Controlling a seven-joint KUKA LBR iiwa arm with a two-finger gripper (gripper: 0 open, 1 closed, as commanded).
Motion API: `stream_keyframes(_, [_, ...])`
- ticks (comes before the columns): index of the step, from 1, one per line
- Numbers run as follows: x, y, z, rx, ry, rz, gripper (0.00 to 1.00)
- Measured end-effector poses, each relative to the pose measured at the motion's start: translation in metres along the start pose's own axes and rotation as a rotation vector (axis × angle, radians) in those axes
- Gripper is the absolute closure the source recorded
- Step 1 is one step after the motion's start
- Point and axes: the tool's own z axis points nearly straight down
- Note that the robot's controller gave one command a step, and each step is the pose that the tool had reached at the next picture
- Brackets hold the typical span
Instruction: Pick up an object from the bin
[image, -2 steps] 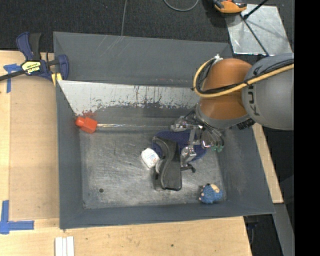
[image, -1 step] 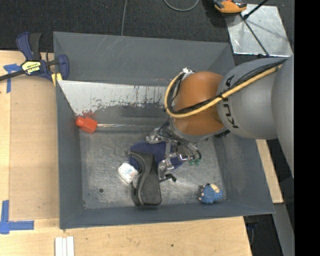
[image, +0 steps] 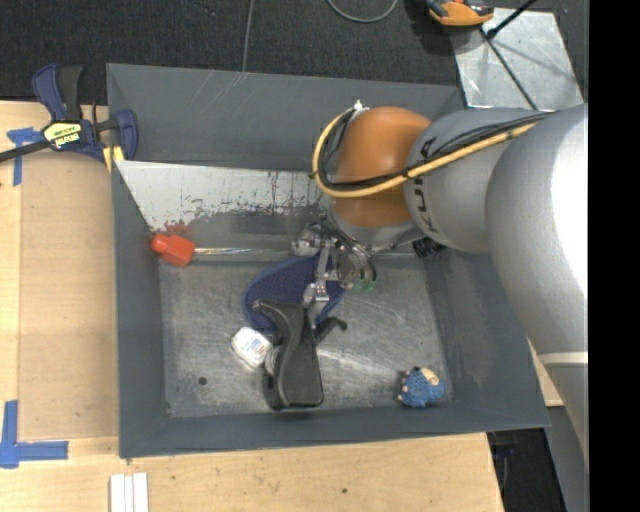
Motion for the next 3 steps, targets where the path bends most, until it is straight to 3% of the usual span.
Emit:
stream_keyframes(1, [0.0, 0.0, -0.003, -0.001, -0.011, -0.002, 0.0])
stream_keyframes(2, [-0.001, 0.0, -0.004, -0.001, -0.013, -0.004, 1.0])
stream_keyframes(3, [-0.002, 0.0, -0.047, -0.003, -0.032, -0.006, 1.0])
